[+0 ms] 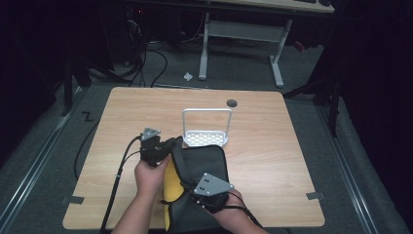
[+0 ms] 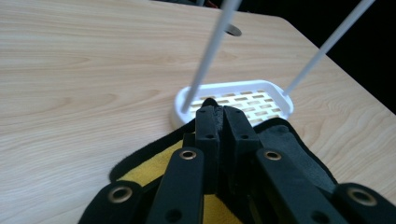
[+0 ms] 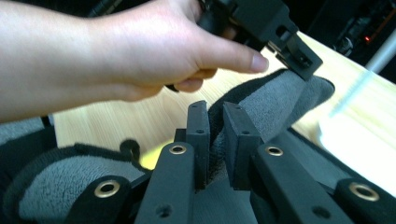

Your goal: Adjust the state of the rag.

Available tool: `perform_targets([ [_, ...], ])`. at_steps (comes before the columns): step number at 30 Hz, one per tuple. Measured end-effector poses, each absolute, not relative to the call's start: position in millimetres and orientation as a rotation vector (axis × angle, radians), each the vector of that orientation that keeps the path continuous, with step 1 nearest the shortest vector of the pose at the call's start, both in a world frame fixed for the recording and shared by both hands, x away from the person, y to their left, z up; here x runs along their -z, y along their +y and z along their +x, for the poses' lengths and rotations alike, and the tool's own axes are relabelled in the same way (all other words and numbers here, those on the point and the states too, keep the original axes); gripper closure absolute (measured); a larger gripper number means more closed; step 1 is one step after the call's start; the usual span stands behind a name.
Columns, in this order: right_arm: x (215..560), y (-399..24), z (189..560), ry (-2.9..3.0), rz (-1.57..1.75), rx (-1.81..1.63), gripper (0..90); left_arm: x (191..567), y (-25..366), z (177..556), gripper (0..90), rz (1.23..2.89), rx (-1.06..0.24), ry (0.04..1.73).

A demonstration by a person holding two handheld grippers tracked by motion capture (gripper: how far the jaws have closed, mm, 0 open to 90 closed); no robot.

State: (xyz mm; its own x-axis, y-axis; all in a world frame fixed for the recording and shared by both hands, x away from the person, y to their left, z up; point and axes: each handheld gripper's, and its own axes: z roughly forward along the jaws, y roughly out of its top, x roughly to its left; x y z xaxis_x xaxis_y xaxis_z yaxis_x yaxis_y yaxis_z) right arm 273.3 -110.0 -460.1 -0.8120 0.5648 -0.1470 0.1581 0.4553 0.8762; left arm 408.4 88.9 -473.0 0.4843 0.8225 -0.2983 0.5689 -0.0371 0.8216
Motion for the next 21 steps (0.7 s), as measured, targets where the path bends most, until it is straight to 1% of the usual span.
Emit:
perform_targets([
  [3, 467.7, -127.3, 271.5, 2.289, 0.641, -1.292, 82.1, 476.4, 73.9, 410.1, 85.0, 1.742, -0.316, 1.192],
  [4, 467.7, -127.3, 271.5, 2.289, 0.641, -1.292, 82.1, 476.4, 73.9, 410.1, 85.0, 1.742, -0.316, 1.192],
  [5, 473.6, -138.0, 271.6, 2.289, 0.673, -1.278, 82.1, 478.7, 65.0, 412.5, 85.0, 1.746, -0.306, 1.194],
  [10, 481.8, -161.6, 271.8, 2.287, 0.742, -1.246, 82.1, 479.3, 42.6, 414.8, 85.0, 1.768, -0.298, 1.161],
  [21, 495.2, -190.1, 264.8, 2.305, 0.798, -1.165, 80.6, 486.5, 8.0, 417.0, 83.4, 1.845, -0.282, 1.130],
])
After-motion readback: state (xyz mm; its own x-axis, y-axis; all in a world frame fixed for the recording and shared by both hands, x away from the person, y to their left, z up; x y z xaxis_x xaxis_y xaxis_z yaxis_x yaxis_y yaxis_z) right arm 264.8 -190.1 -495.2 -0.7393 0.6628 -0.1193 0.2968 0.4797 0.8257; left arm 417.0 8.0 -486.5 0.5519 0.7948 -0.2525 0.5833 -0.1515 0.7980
